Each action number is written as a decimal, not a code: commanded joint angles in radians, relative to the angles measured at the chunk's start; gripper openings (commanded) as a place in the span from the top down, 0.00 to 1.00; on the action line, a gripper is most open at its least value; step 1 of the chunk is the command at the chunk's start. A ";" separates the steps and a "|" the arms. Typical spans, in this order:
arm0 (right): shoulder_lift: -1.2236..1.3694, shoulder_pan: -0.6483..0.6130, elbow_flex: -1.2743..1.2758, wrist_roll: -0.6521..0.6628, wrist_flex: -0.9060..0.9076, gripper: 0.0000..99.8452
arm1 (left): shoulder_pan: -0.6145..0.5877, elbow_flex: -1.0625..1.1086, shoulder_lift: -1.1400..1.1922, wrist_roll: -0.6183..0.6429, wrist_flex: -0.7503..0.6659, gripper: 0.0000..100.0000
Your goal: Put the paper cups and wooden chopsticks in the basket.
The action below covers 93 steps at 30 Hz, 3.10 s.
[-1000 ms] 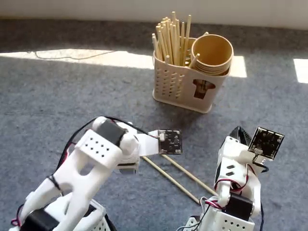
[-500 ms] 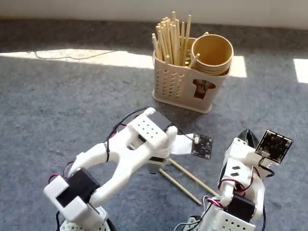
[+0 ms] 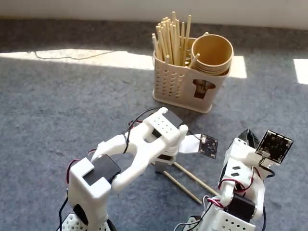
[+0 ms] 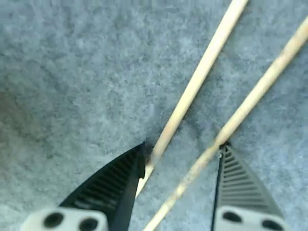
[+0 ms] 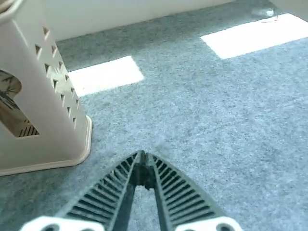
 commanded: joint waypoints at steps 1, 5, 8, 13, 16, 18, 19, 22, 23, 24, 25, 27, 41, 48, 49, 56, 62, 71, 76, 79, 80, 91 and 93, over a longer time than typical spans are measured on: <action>-0.010 0.010 -0.013 -0.009 -0.035 1.00 | 0.013 -0.042 0.027 -0.002 -0.031 0.77; -0.010 0.010 -0.013 -0.009 -0.035 1.00 | 0.008 -0.031 0.027 0.005 -0.029 0.77; -0.010 0.010 -0.013 -0.009 -0.035 1.00 | 0.008 -0.022 0.025 0.028 -0.031 0.79; -0.010 0.010 -0.013 -0.009 -0.035 1.00 | 0.015 -0.013 0.031 0.044 -0.029 0.86; -0.010 0.010 -0.013 -0.009 -0.035 1.00 | 0.008 -0.013 0.035 0.043 0.000 0.90; -0.010 0.010 -0.013 -0.009 -0.035 1.00 | 0.008 -0.013 0.035 0.041 0.041 0.94; -0.010 0.010 -0.013 -0.009 -0.035 1.00 | 0.008 -0.015 0.035 0.041 0.064 0.96; -0.010 0.010 -0.013 -0.009 -0.035 1.00 | 0.007 -0.015 0.027 0.041 0.123 1.00; -0.010 0.010 -0.013 -0.009 -0.035 1.00 | -0.002 -0.016 0.025 0.041 0.141 1.00; -0.010 0.010 -0.013 -0.009 -0.035 1.00 | -0.013 -0.019 0.025 0.043 0.155 1.00; -0.010 0.010 -0.013 -0.009 -0.035 1.00 | -0.027 -0.022 0.025 0.044 0.163 1.00; -0.010 0.010 -0.013 -0.009 -0.035 1.00 | -0.070 -0.024 0.025 0.044 0.169 1.00; -0.010 0.004 -0.010 -0.009 -0.035 1.00 | -0.495 -0.024 0.012 0.038 0.170 0.99; -0.010 0.002 -0.010 -0.009 -0.035 1.00 | -0.521 -0.016 -0.153 0.054 0.272 0.80; -0.010 0.002 -0.010 -0.009 -0.035 1.00 | -0.516 -0.021 -0.173 0.078 0.272 0.80; -0.010 0.002 -0.008 -0.006 -0.035 1.00 | -0.424 -0.025 -0.262 0.141 0.270 0.80; -0.010 0.002 -0.007 -0.005 -0.035 1.00 | -0.320 -0.091 -0.211 0.299 0.209 0.80; -0.010 0.002 -0.005 -0.003 -0.035 1.00 | -0.286 -0.309 0.074 0.328 0.198 0.80; -0.010 0.002 -0.005 -0.003 -0.035 1.00 | -0.285 -0.406 0.206 0.330 0.206 0.80; -0.010 0.002 -0.005 -0.003 -0.035 1.00 | -0.285 -0.433 0.254 0.328 0.206 0.80; -0.010 0.002 -0.005 -0.003 -0.035 1.00 | -0.283 -0.435 0.263 0.325 0.206 0.80; -0.010 0.002 -0.005 -0.003 -0.036 1.00 | -0.245 -0.429 0.269 0.288 0.336 1.00; -0.010 0.002 -0.005 -0.003 -0.036 1.00 | -0.240 -0.438 0.268 0.292 0.374 1.00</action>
